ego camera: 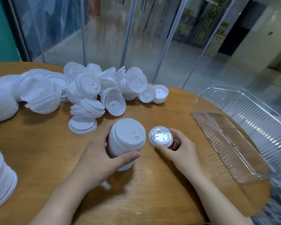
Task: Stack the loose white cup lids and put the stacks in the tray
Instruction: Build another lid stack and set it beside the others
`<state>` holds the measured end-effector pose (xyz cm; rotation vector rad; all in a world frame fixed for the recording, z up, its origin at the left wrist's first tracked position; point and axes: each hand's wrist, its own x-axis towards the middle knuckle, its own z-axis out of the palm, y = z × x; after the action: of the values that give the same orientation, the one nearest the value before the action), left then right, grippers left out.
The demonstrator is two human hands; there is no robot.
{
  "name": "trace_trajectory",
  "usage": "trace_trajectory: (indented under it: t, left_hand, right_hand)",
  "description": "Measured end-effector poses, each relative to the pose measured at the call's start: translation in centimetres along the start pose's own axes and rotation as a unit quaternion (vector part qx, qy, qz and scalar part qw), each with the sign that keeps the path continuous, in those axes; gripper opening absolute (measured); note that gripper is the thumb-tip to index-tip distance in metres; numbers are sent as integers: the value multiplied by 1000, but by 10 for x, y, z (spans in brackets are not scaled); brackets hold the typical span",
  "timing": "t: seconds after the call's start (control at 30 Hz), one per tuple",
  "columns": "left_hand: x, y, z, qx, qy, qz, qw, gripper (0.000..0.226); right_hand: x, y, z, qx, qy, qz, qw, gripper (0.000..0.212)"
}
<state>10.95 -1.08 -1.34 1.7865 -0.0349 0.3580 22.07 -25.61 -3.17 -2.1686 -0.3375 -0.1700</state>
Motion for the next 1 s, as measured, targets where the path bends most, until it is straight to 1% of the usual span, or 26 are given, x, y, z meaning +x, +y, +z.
trace_trajectory:
  t: [0.17,0.3,0.4,0.5,0.7,0.77,0.83,0.9,0.97,1.0]
  left_hand:
    - [-1,0,-1,3,2,-5,1000,81]
    - [-1,-1,-3,5,-1,-7,1000,81]
    - [-1,-1,-4,9,-2,-5,1000,80]
    - [-1,-1,-5,9,-5,-5,1000,78]
    - [0,-3,-4,7,-7,-6,1000,78]
    - [0,-2,-3,7,-7,-5,1000,78]
    - [0,-2,-4,4,-8,-5,1000,78]
    - [0,-1,-4,2,-9,-5,1000,79]
    - [-1,-2,-4,7,-6,-2,1000,85]
    - [-1,-1,-5,11,-5,0,1000,91]
  right_hand:
    - [-3,1,-1,-39,17,-24,999,47]
    - [-2,3,2,-94,13,-68,993,45]
    - [0,4,3,-108,-2,-60,992,44]
    - [1,7,4,-129,-19,-51,990,56]
    - [6,9,6,-156,-22,-30,987,77]
    - [8,9,6,-156,-29,-24,987,79]
    - [8,7,7,-138,-28,-24,990,71]
    - [6,1,5,-98,-17,-24,995,58]
    - [6,-9,0,-74,4,-36,997,46]
    - [6,-17,-3,-67,15,-46,997,44]
